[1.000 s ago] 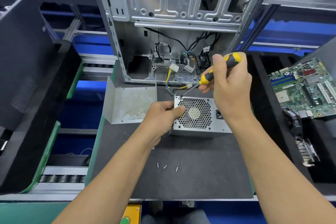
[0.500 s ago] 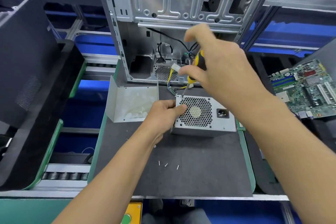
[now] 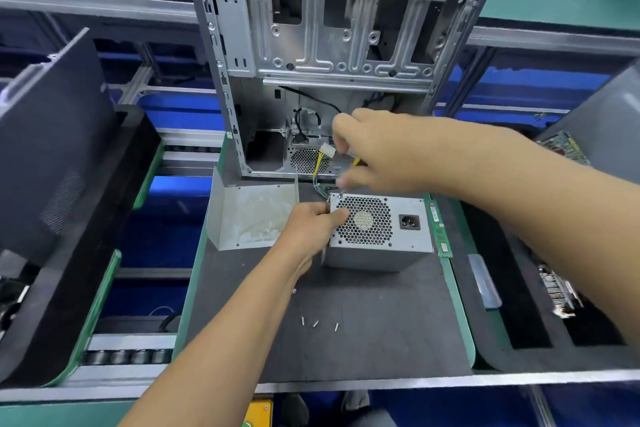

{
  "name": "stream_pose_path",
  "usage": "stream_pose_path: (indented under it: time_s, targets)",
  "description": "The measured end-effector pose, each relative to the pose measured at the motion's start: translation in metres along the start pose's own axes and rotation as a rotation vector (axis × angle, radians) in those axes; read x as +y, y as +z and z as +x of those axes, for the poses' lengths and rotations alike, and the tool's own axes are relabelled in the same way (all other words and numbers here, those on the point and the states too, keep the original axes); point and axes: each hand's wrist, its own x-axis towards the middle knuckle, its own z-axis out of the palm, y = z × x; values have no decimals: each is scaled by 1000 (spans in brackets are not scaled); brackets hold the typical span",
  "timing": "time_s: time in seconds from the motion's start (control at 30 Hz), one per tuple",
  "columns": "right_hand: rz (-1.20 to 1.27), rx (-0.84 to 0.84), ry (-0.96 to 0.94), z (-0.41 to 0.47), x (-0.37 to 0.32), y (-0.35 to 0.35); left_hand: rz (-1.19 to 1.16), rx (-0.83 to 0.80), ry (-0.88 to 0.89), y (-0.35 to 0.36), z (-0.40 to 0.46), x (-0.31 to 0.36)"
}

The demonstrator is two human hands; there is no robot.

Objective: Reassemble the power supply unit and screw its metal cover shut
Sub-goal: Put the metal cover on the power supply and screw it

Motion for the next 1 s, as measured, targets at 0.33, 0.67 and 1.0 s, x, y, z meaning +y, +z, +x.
stream_pose_path:
  time_s: [0.33, 0.67, 1.0]
  targets:
    - [-74, 7, 28, 9, 3, 2, 10, -3, 5, 0, 2, -1]
    - [-215, -45, 31, 11, 2, -5, -20, 2, 20, 2, 1, -5]
    - [-118, -69, -22, 14, -3, -10, -35, 13, 38, 3, 1, -7]
